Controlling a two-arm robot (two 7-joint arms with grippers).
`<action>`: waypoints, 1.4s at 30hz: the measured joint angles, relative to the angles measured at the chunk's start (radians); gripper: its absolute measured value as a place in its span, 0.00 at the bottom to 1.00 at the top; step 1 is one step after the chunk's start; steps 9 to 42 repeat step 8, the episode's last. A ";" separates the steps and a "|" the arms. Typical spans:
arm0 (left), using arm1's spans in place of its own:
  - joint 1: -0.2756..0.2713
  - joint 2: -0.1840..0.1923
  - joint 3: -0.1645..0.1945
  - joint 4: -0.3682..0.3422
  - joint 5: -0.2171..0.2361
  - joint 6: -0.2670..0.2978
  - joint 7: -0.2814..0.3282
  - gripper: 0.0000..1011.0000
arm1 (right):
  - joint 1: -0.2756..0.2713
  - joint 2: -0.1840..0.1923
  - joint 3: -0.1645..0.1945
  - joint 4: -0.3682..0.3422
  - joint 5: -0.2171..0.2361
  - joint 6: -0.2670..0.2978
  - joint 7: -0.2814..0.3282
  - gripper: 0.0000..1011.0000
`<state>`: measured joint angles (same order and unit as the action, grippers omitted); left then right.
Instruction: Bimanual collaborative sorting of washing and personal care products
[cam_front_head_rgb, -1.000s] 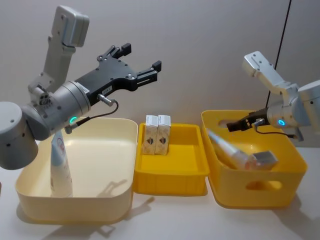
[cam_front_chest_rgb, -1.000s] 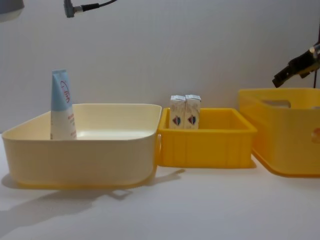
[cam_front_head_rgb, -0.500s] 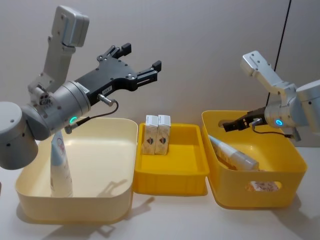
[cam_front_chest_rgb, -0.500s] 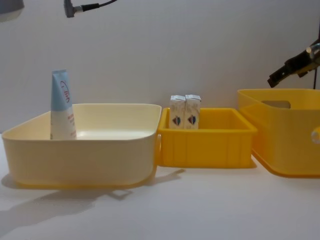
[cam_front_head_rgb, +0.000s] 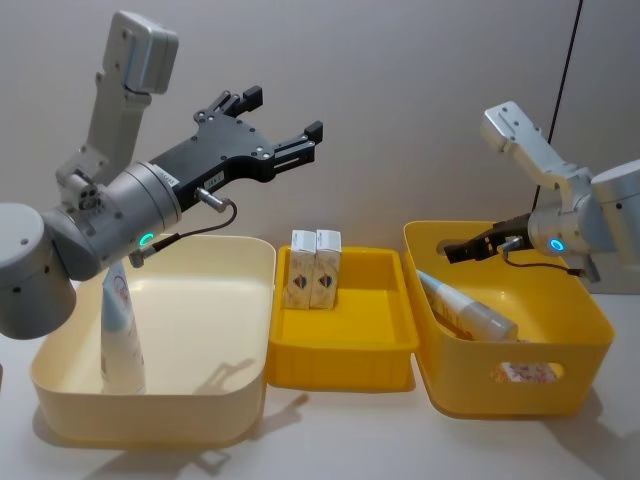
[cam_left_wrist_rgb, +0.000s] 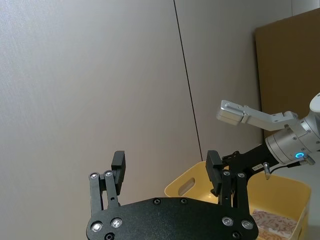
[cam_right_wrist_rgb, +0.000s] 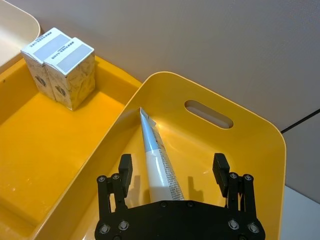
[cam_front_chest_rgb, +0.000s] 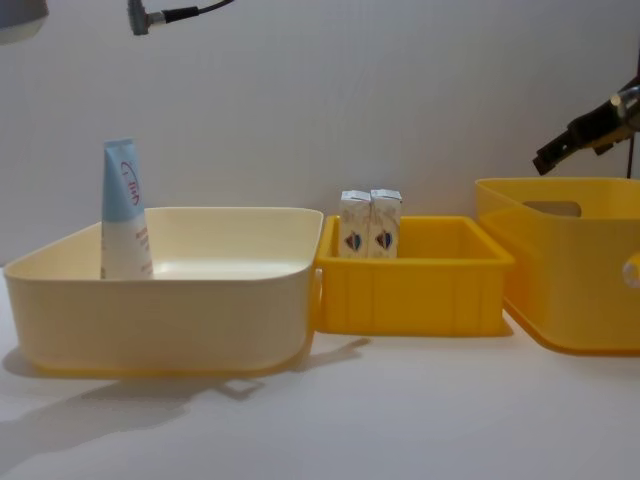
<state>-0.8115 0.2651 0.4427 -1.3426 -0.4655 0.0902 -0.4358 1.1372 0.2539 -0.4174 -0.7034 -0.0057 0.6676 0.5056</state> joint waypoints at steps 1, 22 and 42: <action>0.000 0.000 0.000 0.000 0.000 0.000 0.000 0.99 | 0.000 0.000 0.000 0.000 0.000 0.000 0.000 0.99; 0.000 0.000 0.000 0.000 0.000 0.000 0.000 0.99 | 0.000 -0.001 0.000 0.001 0.000 -0.001 0.000 0.99; 0.000 0.000 0.000 0.000 0.000 0.000 0.000 0.99 | 0.000 -0.001 0.000 0.001 0.000 -0.001 0.000 0.99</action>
